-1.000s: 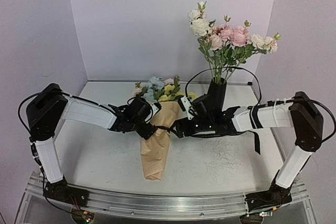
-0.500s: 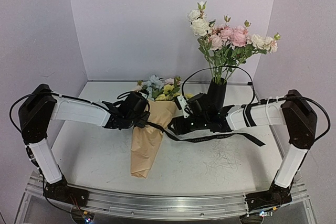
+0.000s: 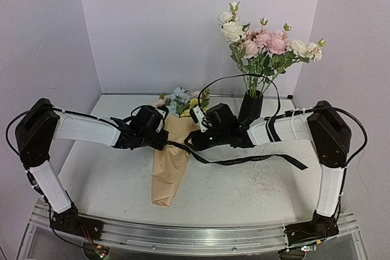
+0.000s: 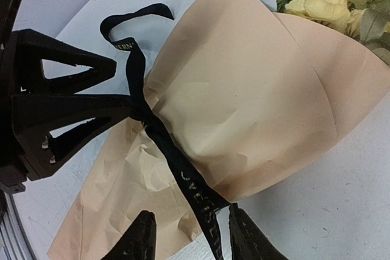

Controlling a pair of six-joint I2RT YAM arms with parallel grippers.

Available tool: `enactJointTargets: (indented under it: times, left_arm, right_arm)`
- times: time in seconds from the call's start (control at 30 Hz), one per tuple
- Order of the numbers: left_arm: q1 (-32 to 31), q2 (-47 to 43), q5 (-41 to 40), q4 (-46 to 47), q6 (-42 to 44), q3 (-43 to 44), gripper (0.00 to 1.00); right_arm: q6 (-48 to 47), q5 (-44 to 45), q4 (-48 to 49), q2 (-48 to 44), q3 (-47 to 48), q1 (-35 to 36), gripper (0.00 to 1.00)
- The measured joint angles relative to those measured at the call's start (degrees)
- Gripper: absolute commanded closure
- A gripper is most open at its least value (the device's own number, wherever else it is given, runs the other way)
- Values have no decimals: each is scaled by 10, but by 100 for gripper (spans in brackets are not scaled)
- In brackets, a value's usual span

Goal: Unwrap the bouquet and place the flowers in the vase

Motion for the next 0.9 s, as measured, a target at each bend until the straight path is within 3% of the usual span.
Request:
enactJointTargets:
  times: [0.17,0.53,0.7,0.83,0.9]
  left_arm:
    - [30,-8,54,0,2,-15,51]
    - [32,-8,109,-1,26,-18,45]
    - [32,-1,107,-1,36,-18,50]
    - [32,12,81,-11,46,-18,54]
    - [32,15,70,-17,48,-18,55]
  right_arm:
    - [-7,-2,-7,37,41,0,64]
    - [-12,-22,-27,89,93,0,67]
    - [-8,-34,-31,104,95,0,79]
    - [-2,-40,-34,110,98,0,81]
    - [1,-39,-33,110,98,0,89]
